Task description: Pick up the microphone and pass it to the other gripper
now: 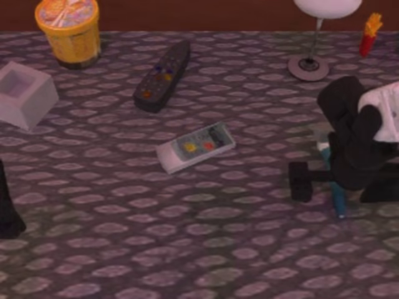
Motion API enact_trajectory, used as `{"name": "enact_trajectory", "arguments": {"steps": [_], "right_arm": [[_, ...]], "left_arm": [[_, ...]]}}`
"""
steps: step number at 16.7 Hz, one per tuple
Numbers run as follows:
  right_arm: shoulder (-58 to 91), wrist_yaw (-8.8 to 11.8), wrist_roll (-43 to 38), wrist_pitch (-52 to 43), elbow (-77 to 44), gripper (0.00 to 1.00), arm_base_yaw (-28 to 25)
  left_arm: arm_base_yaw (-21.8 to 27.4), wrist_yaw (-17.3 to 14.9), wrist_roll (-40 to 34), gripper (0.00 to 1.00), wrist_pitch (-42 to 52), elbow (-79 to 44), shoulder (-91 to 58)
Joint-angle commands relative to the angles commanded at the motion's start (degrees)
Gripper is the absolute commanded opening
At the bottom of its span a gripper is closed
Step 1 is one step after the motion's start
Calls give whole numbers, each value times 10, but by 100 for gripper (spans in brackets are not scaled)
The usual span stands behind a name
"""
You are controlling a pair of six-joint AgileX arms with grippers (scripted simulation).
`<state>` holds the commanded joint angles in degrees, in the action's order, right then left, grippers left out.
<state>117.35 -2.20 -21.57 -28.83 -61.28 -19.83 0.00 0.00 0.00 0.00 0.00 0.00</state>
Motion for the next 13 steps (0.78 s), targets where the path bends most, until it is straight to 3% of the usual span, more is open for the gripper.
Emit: {"name": "enact_trajectory", "arguments": {"steps": [6,13], "right_arm": [[0,0,0,0,0,2,0],[0,0,0,0,0,0,0]], "left_arm": [[0,0,0,100,0,0,0],[0,0,0,100,0,0,0]]}}
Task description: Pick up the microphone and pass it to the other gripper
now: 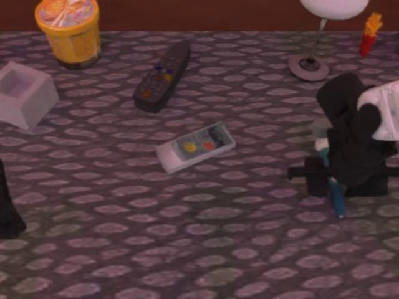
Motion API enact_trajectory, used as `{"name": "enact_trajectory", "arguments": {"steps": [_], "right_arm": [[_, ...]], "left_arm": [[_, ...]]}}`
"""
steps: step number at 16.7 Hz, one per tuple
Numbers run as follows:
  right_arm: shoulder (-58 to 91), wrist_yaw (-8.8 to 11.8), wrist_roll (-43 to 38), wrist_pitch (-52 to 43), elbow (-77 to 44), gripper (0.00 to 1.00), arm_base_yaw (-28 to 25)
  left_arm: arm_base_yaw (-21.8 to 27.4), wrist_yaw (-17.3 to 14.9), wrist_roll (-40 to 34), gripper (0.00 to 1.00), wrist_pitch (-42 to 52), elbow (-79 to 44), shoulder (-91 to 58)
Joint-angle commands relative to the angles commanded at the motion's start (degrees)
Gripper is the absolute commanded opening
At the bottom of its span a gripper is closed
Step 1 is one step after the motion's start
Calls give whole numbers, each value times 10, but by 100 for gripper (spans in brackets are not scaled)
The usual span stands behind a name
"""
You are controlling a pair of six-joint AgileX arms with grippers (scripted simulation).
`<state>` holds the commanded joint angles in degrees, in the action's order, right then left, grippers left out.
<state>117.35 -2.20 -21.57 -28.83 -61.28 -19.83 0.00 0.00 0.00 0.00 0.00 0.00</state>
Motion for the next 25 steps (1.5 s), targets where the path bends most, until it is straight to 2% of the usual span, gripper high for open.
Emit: {"name": "enact_trajectory", "arguments": {"steps": [1,2,4,8,12,20,23,25], "right_arm": [[0,0,0,0,0,0,0],[-38,-11,6,-21,-14,0,-2],[-39,-8,8,-14,-13,0,-2],[-55,23,29,69,5,0,-3],[-88,78,66,232,45,0,-2],[-190,210,158,644,158,0,3],[-229,248,187,749,190,0,5],[-249,264,200,789,203,0,6]], "left_arm": [[0,0,0,100,0,0,0],[0,0,0,100,0,0,0],[0,0,0,100,0,0,0],[0,0,0,100,0,0,0],[0,0,0,100,0,0,0],[0,0,0,100,0,0,0],[0,0,0,100,0,0,0],[0,0,0,100,0,0,0]]}}
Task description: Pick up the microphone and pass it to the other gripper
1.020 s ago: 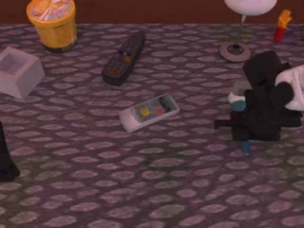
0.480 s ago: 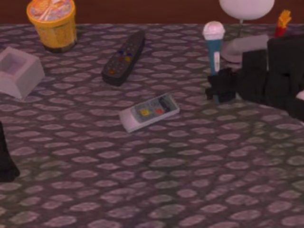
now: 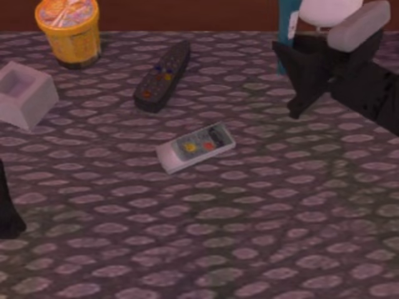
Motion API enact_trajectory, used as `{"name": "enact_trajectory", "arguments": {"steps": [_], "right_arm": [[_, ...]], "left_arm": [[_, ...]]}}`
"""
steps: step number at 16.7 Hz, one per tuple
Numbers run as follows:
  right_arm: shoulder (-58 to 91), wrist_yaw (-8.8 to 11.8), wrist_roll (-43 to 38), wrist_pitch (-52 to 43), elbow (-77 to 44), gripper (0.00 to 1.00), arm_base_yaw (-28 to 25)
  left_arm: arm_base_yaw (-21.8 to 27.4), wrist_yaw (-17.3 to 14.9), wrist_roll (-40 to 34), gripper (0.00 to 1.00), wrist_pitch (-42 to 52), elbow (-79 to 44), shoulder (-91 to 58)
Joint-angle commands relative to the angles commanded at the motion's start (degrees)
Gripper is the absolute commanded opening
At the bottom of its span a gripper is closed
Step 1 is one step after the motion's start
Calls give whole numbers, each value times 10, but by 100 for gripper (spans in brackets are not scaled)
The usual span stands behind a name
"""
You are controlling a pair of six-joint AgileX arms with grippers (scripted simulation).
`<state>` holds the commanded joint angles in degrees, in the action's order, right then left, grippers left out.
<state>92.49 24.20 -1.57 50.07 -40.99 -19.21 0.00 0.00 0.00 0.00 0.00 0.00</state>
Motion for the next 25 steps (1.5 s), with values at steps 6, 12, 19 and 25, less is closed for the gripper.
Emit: {"name": "enact_trajectory", "arguments": {"steps": [6,12,19,25], "right_arm": [[-7,6,4,14,3,0,-2],[-2,-70,1,49,-1,0,-79],[-3,-155,-2,86,-2,0,-167],[-3,-155,-2,86,-2,0,-167]], "left_arm": [[0,0,0,100,0,0,0],[0,0,0,100,0,0,0],[0,0,0,100,0,0,0],[0,0,0,100,0,0,0]]}}
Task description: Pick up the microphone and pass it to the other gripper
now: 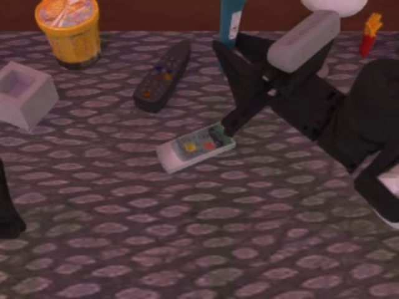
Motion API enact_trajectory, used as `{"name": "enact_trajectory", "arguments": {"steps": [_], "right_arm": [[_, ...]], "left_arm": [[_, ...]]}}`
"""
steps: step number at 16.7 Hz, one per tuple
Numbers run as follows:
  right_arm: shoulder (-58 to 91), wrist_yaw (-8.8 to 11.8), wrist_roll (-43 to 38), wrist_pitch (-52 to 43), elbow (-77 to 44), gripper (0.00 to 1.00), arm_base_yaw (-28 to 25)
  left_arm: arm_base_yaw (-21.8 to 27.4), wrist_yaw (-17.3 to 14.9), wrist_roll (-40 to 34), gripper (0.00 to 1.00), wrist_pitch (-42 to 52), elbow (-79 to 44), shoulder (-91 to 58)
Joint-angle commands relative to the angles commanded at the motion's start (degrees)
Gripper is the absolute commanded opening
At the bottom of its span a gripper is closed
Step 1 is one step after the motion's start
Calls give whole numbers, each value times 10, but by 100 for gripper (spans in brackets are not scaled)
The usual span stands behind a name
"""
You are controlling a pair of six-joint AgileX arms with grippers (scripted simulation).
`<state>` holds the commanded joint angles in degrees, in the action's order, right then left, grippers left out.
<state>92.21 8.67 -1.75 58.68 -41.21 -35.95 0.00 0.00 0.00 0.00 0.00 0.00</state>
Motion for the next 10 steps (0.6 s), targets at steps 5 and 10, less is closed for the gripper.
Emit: {"name": "enact_trajectory", "arguments": {"steps": [5,10], "right_arm": [[0,0,0,0,0,0,0],[0,0,0,0,0,0,0]], "left_arm": [[8,-17,2,100,-7,-14,-20],[50,-116,15,100,-60,-106,-171]]}}
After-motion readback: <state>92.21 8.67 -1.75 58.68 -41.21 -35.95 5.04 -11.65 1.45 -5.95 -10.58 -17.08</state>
